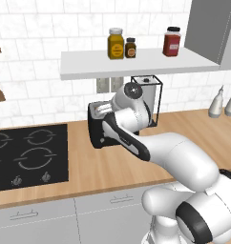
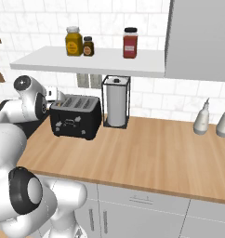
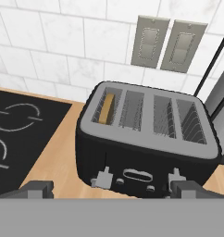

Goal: Start the toaster. Once the lever pops up, take the bread to the plate on the dining counter.

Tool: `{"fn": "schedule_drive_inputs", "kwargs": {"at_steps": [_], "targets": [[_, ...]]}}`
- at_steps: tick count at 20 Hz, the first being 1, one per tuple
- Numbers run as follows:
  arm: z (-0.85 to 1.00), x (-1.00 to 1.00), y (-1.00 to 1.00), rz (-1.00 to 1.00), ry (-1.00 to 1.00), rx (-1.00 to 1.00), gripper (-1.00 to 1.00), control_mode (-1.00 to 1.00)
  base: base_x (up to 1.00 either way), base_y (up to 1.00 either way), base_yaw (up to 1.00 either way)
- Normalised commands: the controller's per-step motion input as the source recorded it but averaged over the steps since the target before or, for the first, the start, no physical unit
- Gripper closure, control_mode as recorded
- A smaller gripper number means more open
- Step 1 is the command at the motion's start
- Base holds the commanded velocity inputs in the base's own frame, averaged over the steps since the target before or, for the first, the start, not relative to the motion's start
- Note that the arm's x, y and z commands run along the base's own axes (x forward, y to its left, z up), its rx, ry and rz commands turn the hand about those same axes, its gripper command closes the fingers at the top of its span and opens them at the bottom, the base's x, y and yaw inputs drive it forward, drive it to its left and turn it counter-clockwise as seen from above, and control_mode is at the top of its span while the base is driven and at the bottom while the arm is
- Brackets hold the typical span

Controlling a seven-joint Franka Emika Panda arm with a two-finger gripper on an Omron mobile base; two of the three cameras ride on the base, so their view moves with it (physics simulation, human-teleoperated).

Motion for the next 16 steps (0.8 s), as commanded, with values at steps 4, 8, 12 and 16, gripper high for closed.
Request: {"fn": "schedule_drive_inputs", "kwargs": {"at_steps": [4,8,12,16], "targets": [[0.0,0.0,0.0,0.0,0.0,0.0,-1.0,-1.0,0.0,0.0,0.0],[0.0,0.0,0.0,0.0,0.0,0.0,-1.0,-1.0,0.0,0.0,0.0],[0.0,0.0,0.0,0.0,0.0,0.0,-1.0,-1.0,0.0,0.0,0.0],[0.0,0.0,0.0,0.0,0.0,0.0,-1.0,-1.0,0.0,0.0,0.0]]}}
